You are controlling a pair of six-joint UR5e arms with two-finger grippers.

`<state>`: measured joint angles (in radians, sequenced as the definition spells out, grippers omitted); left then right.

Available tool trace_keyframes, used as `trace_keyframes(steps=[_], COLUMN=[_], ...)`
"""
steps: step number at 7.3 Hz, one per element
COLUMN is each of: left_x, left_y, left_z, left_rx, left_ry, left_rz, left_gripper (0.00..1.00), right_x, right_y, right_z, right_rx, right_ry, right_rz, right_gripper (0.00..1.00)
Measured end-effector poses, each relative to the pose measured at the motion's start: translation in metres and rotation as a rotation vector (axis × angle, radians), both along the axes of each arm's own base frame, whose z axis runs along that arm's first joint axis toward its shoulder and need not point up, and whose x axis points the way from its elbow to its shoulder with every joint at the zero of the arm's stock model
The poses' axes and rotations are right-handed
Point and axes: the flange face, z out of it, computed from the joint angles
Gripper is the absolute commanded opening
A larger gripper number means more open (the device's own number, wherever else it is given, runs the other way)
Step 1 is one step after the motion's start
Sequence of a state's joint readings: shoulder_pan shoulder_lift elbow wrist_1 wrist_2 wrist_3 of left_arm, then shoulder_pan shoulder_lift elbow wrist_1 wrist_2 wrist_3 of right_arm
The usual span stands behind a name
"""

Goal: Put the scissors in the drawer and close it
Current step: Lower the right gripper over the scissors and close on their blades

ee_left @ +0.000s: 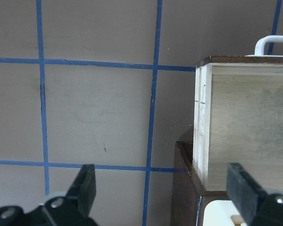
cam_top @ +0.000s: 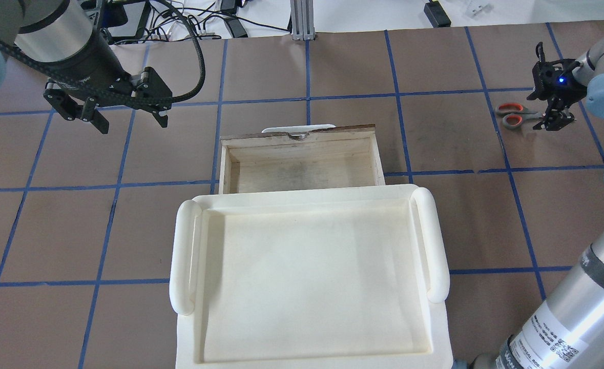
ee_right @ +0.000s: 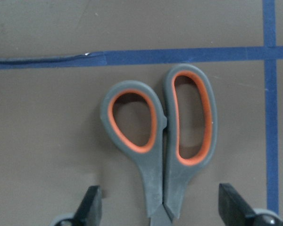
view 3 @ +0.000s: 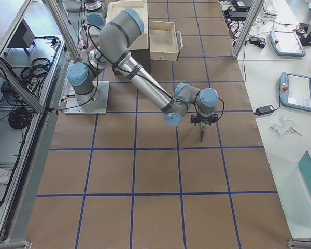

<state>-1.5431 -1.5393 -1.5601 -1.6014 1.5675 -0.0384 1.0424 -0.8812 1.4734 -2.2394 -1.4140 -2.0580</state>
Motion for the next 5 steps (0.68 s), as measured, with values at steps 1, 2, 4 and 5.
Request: trace_keyframes(steps=[1, 2, 4, 5], left_x=[0.0001, 0.0002, 0.0003, 0.0003], left_y=[0.0000, 0.0001, 0.0002, 0.0000], left_z=[-0.0001, 0.0000, 0.0003, 0.0003], left_rx=[0.001, 0.001, -0.001, -0.002], left_ry=[-0.001, -0.003, -0.003, -0.003], left_rz=[0.000, 0.000, 0.000, 0.000], left_gripper=[1.00, 1.00, 1.00, 1.00], right_x=[-0.0021, -0.0029, -0.0032, -0.0033], right_y=[0.0008, 0.0011, 0.0014, 0.0013], right_z=[-0.0010, -0.0015, -0.0034, -0.0036], right_rx=[0.000, -0.002, -0.002, -0.004], right_ry=[-0.001, -0.001, -0.003, -0.002], right_rz=[-0.005, -0.008, -0.016, -0.017], right_gripper=[0.79, 0.69, 0.49, 0.37])
